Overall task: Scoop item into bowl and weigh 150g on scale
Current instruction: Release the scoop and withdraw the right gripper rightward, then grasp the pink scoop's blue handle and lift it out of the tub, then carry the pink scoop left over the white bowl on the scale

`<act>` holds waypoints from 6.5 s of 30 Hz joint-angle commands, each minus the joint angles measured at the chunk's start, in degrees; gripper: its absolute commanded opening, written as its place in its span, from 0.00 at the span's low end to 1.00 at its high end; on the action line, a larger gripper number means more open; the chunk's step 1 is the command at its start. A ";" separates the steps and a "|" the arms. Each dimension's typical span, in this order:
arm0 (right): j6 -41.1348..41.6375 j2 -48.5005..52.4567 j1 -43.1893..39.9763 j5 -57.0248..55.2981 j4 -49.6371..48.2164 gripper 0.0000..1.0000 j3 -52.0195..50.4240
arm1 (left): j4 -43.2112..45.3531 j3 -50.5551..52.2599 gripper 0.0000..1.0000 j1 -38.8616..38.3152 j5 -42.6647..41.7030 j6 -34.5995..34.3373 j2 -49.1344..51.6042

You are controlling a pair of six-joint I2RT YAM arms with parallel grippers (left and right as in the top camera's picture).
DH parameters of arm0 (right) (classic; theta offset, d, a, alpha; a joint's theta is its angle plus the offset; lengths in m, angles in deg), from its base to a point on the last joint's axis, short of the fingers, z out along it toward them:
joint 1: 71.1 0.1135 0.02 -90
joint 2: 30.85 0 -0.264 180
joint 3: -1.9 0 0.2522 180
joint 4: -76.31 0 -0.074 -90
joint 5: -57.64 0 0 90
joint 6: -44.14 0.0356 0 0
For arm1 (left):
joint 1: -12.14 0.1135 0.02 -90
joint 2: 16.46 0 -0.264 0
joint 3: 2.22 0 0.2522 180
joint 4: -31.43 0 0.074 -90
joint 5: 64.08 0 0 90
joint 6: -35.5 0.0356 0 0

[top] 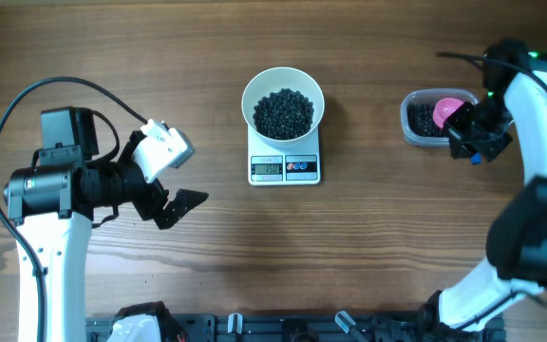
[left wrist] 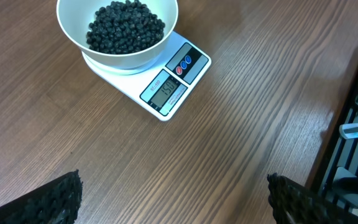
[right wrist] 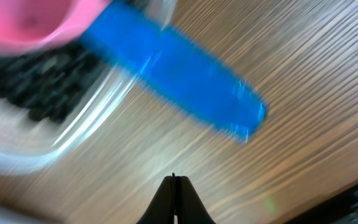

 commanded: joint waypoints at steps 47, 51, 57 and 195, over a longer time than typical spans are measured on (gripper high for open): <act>10.16 -17.66 -27.54 47.15 -82.71 0.50 -54.38 | 0.20 -0.52 1.00 -0.04 -0.02 1.18 -0.48; 10.82 -17.64 -27.54 46.64 -83.76 0.43 -54.38 | 0.20 -0.52 1.00 -0.04 -0.02 1.18 -0.48; 10.91 -17.55 -27.17 44.78 -83.91 0.42 -54.38 | 0.20 -0.52 1.00 -0.04 -0.02 1.18 -0.48; -46.38 -17.70 19.87 12.35 -25.79 0.04 3.85 | 0.20 -0.52 1.00 -0.04 -0.02 1.18 -0.48</act>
